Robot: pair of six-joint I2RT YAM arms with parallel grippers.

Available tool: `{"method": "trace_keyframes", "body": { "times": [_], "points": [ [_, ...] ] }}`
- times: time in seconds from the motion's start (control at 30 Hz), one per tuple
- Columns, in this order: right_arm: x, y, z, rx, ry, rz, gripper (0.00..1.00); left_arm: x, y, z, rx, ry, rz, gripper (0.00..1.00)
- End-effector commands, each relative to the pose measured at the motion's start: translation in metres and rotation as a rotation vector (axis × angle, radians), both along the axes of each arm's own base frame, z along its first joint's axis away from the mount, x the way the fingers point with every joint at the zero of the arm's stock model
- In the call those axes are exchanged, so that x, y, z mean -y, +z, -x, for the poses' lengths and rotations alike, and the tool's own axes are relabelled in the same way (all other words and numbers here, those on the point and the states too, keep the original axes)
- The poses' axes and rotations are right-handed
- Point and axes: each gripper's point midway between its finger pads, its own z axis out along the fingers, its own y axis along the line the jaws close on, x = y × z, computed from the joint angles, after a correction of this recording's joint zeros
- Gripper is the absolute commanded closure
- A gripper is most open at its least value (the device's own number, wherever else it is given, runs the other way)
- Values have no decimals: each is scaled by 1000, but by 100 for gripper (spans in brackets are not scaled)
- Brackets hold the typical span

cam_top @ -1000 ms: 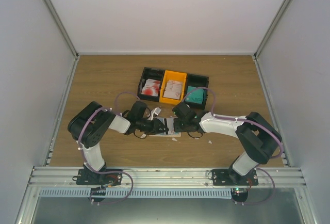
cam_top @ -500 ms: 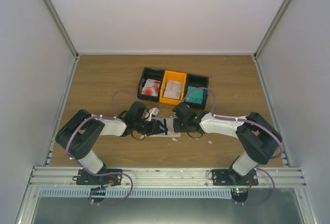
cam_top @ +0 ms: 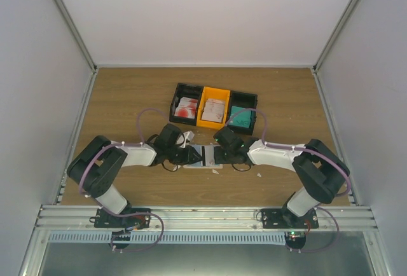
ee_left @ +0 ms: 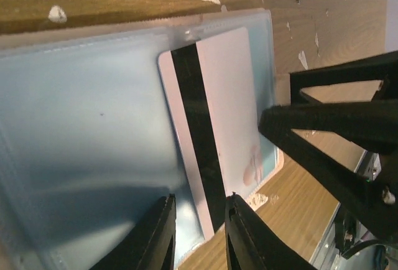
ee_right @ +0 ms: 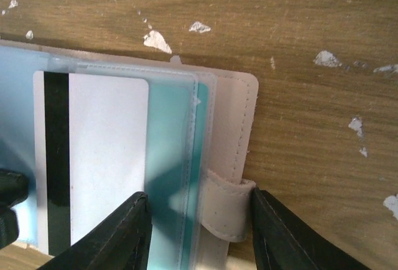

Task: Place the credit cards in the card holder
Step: Insert the credit card into the card holder.

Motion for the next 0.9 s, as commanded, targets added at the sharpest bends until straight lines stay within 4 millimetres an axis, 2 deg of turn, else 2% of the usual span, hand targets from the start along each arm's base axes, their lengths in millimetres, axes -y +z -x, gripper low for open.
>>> {"method": "trace_keyframes", "body": {
  "times": [0.0, 0.07, 0.17, 0.6, 0.77, 0.87],
  "points": [
    [0, 2, 9, -21, 13, -23, 54, 1, -11, -8, 13, 0, -48, 79],
    [-2, 4, 8, -15, 20, -34, 53, 4, -12, -10, 12, -12, -47, 85],
    [-4, 6, 9, -11, 30, -46, 51, 8, -12, -12, 12, -24, -43, 88],
    [-13, 13, 8, 3, 66, -93, 49, 25, -7, -7, 18, -101, -6, 91],
    [-8, 16, 6, 18, 43, -80, 50, 30, -3, -6, 26, -125, 14, 91],
    [0, 24, 0, 57, 6, -51, 50, 28, 3, -9, 52, -110, 1, 89]
  ]
}}
